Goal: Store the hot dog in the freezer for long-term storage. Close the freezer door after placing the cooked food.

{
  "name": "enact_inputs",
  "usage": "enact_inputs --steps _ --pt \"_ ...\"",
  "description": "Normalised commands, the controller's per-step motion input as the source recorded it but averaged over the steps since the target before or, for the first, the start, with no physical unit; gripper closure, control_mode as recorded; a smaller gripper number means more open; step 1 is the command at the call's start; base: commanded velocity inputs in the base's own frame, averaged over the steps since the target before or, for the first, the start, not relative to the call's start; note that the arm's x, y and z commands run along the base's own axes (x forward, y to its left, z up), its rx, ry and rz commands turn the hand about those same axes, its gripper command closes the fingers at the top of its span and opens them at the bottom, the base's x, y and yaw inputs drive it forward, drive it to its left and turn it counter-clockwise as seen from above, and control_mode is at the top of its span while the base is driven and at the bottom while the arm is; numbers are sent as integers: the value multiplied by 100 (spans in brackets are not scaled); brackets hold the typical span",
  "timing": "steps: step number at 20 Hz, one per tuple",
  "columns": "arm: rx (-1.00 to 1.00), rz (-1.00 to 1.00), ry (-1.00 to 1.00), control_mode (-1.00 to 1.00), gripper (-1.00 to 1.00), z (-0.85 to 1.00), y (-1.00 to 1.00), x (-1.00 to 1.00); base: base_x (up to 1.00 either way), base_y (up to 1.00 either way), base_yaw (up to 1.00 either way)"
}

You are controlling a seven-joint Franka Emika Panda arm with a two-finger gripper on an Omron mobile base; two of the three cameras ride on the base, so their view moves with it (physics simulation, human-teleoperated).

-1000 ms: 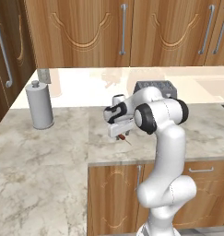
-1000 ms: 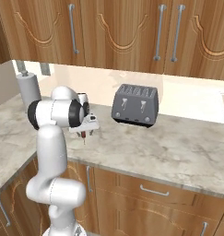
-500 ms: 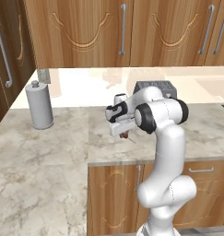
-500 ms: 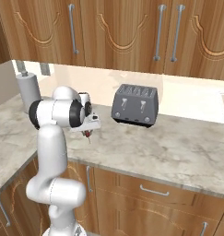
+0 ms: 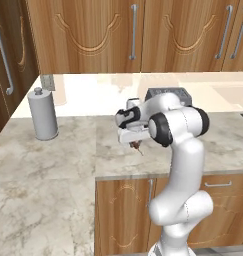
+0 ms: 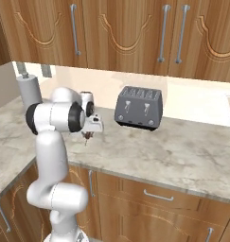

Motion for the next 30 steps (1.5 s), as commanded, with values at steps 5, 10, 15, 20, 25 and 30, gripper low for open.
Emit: enact_inputs --steps 5,10,15,20,25,30 --pt "0 -35 -21 -100 100 42 5 -55 0 0 0" --pt "-1 -30 -19 -100 100 37 1 -57 0 0 0" --pt "-5 -19 0 -100 100 38 0 -51 0 0 0" --pt "-4 -16 0 -100 100 45 0 -59 0 0 0" --pt "0 -14 0 -100 100 52 0 -54 0 0 0" --pt "0 -14 0 -100 100 45 0 -64 0 0 0"
